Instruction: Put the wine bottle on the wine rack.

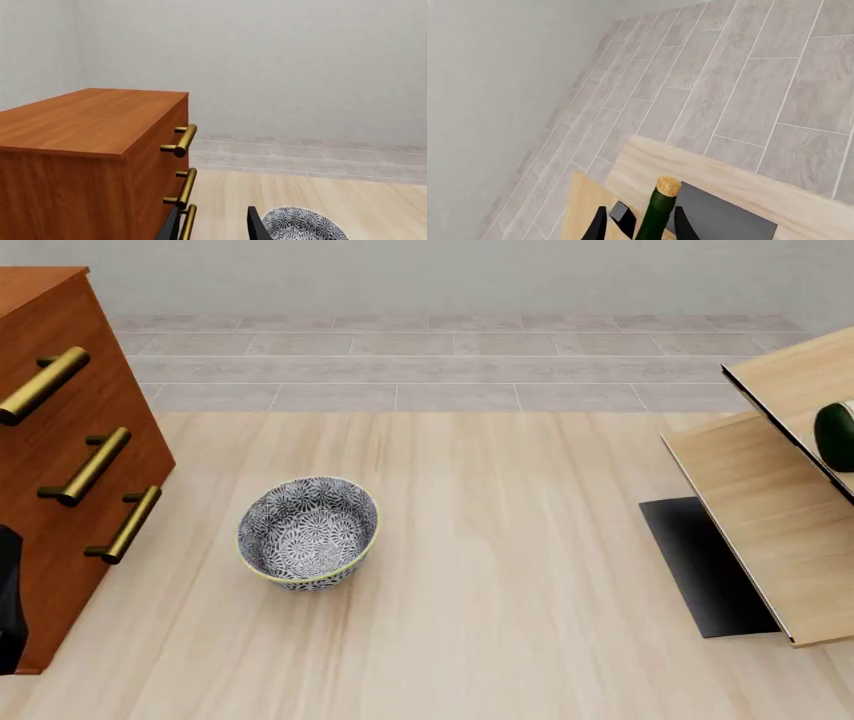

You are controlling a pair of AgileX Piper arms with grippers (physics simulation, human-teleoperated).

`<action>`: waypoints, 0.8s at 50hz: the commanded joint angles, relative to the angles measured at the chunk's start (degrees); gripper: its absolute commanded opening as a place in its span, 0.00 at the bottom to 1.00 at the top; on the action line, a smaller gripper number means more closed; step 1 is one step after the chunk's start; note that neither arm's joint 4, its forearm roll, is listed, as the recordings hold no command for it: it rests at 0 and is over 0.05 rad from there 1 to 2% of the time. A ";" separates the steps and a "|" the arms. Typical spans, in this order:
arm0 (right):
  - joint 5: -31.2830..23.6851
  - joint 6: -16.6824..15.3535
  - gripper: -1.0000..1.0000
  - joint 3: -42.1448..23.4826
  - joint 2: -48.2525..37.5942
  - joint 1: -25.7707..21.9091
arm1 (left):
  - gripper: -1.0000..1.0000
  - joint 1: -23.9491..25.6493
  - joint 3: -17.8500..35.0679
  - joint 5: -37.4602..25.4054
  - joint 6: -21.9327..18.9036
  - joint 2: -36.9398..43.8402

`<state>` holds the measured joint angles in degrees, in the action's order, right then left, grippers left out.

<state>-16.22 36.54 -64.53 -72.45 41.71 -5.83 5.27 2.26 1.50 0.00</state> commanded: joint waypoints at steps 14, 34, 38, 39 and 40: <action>-4.60 1.63 1.00 -3.35 4.93 1.02 | 1.00 0.05 0.62 -0.37 0.25 0.00; -7.53 1.40 1.00 -5.20 9.58 -2.67 | 1.00 -0.05 1.47 -0.83 0.39 0.00; -7.85 0.68 1.00 -5.57 10.28 -3.57 | 1.00 -0.07 1.38 -0.70 0.42 0.00; -7.81 0.60 1.00 -5.43 10.46 -4.12 | 1.00 -0.08 1.34 -0.63 0.43 0.00; -7.75 0.19 1.00 -5.47 10.73 -4.68 | 1.00 -0.09 1.31 -0.59 0.47 0.00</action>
<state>-23.16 37.76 -69.41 -63.72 39.57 -5.86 6.59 1.55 1.87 0.00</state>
